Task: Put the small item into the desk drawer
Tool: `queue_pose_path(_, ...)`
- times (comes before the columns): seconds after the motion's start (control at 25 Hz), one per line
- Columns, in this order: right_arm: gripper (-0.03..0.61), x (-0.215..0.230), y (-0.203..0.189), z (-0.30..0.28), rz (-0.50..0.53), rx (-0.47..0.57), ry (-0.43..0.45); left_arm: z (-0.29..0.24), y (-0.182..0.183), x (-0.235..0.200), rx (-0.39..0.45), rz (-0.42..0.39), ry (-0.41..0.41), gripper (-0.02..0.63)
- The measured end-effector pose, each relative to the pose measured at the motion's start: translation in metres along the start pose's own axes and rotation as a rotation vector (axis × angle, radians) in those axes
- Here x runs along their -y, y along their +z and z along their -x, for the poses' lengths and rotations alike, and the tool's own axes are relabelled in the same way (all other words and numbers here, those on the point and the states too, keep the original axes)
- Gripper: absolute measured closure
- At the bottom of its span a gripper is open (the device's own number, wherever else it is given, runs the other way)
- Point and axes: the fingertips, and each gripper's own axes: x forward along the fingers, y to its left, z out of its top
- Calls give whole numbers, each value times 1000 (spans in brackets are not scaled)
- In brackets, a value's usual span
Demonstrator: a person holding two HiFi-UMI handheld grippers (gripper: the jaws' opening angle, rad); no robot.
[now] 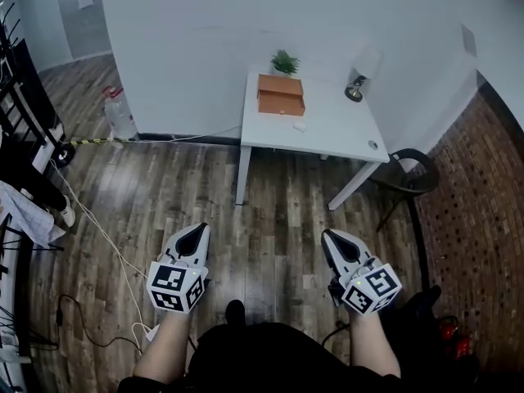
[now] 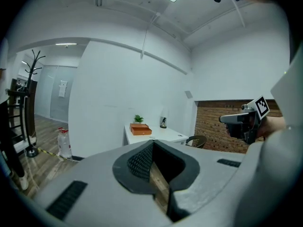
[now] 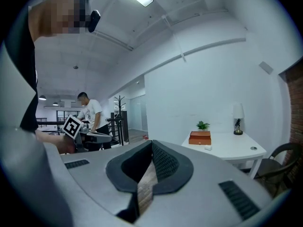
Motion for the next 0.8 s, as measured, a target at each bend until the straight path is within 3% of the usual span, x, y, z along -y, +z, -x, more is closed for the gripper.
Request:
queue_pose_path(0.44,574,9,-6,-56,-14,-50,14,-40,-1,-36,-29,27,-31,611)
queue_pose_path(0.8,574,82,-18,-72,-84,-14,-25,-101,3,-24,-78,41,-68,611)
